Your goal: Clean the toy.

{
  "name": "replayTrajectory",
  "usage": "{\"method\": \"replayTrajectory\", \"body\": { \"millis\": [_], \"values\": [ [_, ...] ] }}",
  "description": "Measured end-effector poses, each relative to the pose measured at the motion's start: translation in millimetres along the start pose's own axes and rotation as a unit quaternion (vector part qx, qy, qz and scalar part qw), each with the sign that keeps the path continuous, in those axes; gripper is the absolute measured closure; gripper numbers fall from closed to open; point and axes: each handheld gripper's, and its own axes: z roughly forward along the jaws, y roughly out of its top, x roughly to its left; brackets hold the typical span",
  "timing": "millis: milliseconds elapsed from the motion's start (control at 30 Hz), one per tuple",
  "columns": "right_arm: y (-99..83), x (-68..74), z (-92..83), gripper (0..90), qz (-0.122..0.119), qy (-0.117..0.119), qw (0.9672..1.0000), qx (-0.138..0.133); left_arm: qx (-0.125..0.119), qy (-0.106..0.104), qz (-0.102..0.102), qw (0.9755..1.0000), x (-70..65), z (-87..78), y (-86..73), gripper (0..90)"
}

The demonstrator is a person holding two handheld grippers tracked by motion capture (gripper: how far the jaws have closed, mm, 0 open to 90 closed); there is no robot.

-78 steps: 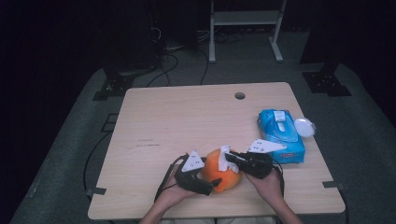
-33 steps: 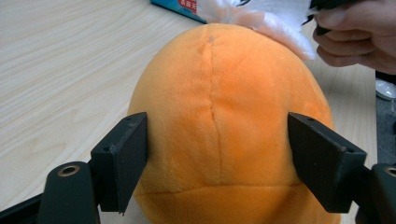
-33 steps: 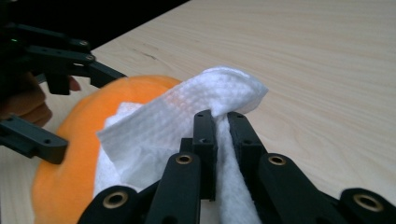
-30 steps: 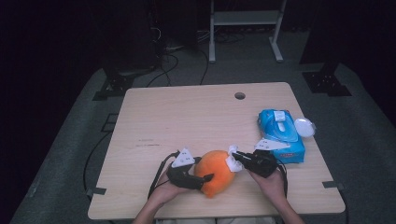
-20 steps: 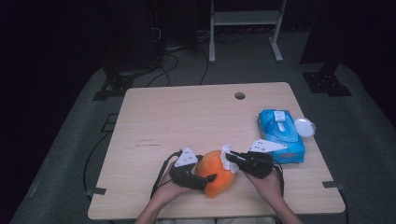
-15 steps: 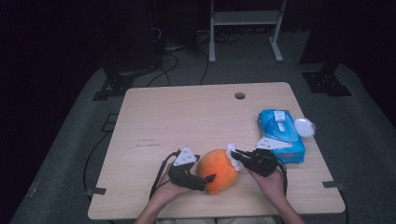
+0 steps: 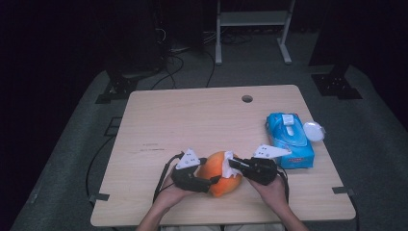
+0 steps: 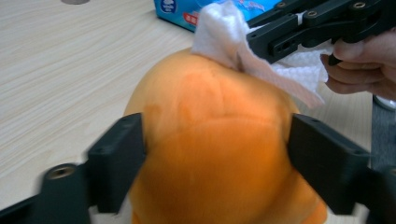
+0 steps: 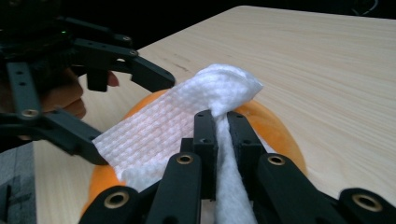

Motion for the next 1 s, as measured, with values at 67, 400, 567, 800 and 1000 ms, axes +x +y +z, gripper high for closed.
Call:
{"method": "replayTrajectory", "body": {
  "millis": [67, 400, 567, 800, 1000],
  "values": [
    [0.5, 0.1, -1.1, 82.5, -0.001, -0.004, 1.0000, 0.000, 0.010, -0.004, -0.011, 0.9999, 1.4, 3.1, -3.0, 11.7],
    [12.6, 24.2, 2.4, 82.7, -0.042, 0.003, 0.9991, -0.006, 0.010, 0.012, 0.034, 0.9993, 4.0, -8.0, 2.0, 33.5],
    [-2.8, -6.1, 2.2, 82.7, 0.003, -0.033, 0.9994, 0.011, 0.009, 0.015, -0.018, 0.9997, 11.6, -5.9, -2.3, 14.3],
    [7.0, 17.7, 5.0, 82.6, -0.024, 0.012, 0.9996, 0.001, 0.019, 0.014, 0.046, 0.9987, -1.3, -2.4, -1.1, 31.5],
    [5.0, 8.9, 3.9, 82.6, -0.029, -0.013, 0.9995, 0.006, 0.013, -0.003, 0.039, 0.9992, -0.9, -5.7, -0.4, 28.5]
  ]
}}
